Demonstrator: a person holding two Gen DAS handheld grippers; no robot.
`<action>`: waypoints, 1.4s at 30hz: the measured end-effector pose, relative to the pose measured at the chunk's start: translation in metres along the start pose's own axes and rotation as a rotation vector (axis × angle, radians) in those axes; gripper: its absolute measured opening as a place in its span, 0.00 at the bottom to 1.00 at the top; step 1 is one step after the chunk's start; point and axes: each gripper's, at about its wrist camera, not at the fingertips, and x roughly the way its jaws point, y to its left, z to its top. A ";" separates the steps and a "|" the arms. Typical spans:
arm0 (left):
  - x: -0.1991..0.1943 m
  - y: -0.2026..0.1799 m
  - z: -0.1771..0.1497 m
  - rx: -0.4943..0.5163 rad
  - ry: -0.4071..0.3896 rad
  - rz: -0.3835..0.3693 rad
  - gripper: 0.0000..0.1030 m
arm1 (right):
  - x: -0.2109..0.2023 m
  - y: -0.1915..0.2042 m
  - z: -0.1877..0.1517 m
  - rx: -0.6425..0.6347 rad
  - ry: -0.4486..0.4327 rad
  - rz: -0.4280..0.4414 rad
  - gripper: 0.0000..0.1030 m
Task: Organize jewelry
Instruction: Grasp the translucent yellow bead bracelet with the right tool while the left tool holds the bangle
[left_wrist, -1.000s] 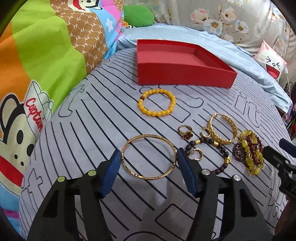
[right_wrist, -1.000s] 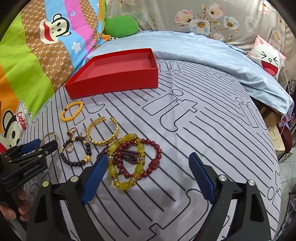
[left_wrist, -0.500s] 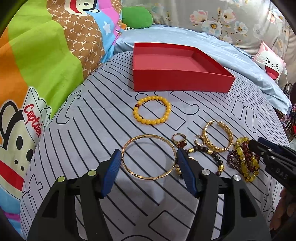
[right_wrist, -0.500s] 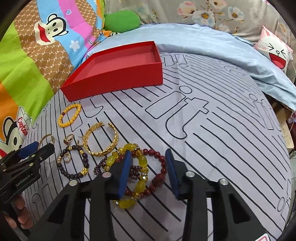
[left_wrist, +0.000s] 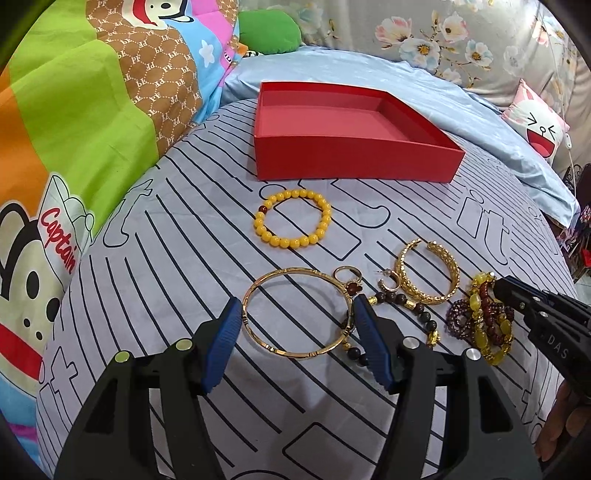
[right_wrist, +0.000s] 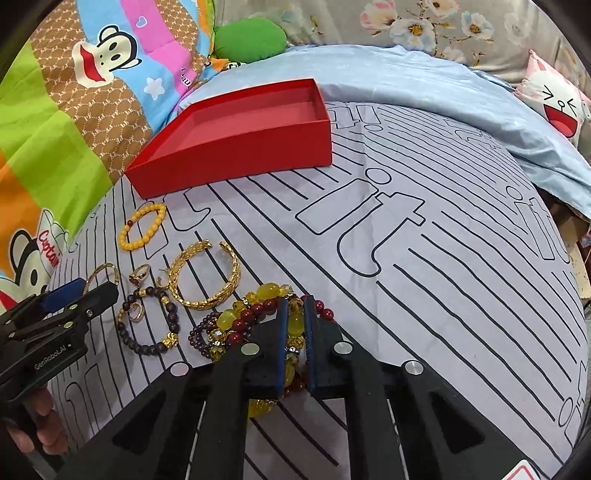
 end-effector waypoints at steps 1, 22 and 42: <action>-0.001 0.000 0.000 0.000 -0.001 0.000 0.57 | -0.003 0.000 0.001 0.002 -0.005 0.003 0.08; -0.028 -0.005 0.000 0.004 -0.027 -0.017 0.58 | -0.006 -0.001 -0.002 -0.016 0.026 0.007 0.13; -0.011 -0.002 0.002 -0.007 0.005 -0.013 0.58 | 0.014 0.002 -0.001 -0.021 0.059 0.027 0.16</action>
